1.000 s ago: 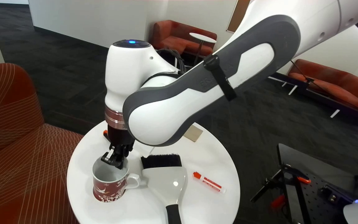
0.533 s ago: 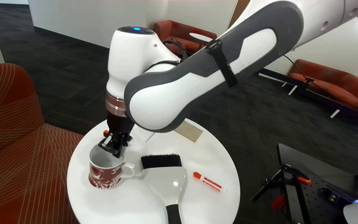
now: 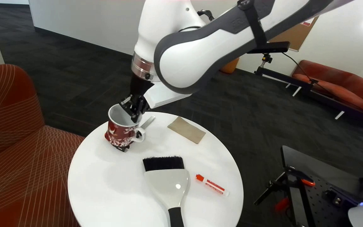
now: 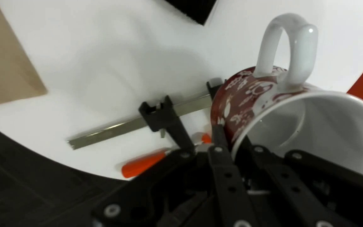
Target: Move the mug to the right
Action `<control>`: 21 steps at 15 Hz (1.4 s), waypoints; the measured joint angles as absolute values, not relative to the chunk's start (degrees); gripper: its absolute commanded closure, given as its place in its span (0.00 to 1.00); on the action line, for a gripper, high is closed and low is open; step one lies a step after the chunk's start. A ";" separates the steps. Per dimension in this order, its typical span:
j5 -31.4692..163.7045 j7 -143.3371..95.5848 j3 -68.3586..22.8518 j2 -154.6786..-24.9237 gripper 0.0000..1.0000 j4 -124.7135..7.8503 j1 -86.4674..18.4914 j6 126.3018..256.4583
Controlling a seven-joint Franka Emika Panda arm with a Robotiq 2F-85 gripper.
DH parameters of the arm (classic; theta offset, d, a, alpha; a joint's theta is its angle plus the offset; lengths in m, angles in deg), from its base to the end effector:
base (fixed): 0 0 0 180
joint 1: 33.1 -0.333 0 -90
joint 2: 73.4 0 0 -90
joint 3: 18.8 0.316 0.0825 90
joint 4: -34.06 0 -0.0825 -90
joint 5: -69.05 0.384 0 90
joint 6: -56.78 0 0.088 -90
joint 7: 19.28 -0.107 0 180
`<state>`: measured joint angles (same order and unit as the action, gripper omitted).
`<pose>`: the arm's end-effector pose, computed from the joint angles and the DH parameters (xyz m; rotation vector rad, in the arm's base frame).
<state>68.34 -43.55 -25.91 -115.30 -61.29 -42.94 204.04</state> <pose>0.6981 0.0445 0.2002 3.0428 -0.5023 0.3015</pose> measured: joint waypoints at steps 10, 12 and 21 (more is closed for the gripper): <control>66.64 -59.24 -35.44 -107.49 0.98 -78.11 -44.15 209.56; 66.03 -61.58 -36.45 -107.68 0.98 -80.06 -44.20 212.03; 66.08 -64.93 -37.15 -111.24 0.98 -81.61 -44.18 215.39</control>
